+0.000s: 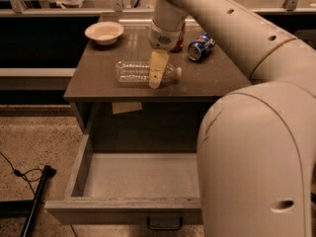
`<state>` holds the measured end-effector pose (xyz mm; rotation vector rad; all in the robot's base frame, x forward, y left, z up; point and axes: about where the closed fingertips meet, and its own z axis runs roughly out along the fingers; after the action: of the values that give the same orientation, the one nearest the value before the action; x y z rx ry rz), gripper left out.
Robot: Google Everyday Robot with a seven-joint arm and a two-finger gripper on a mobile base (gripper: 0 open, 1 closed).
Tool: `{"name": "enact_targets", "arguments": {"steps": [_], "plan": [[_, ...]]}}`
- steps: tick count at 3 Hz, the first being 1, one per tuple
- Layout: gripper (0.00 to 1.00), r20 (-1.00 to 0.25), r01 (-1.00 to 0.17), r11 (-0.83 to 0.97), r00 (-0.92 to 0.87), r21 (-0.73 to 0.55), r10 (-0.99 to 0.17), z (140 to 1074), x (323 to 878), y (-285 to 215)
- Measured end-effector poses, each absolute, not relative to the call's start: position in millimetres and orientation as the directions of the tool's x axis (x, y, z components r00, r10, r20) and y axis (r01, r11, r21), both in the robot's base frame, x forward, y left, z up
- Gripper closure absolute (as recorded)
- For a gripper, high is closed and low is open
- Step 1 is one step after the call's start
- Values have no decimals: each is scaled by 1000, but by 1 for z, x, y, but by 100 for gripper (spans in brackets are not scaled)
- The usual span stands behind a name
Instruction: Pick water bottle from top drawer and place on counter
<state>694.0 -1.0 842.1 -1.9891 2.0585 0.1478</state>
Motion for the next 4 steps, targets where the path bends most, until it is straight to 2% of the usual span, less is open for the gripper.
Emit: {"name": "enact_targets", "arguments": {"steps": [1, 3, 4], "plan": [[0, -309, -984, 50, 5, -170, -951, 863, 681, -43], [0, -305, -980, 29, 33, -195, -952, 864, 680, -40], [0, -299, -956, 9, 82, -292, -951, 887, 670, -44]]}}
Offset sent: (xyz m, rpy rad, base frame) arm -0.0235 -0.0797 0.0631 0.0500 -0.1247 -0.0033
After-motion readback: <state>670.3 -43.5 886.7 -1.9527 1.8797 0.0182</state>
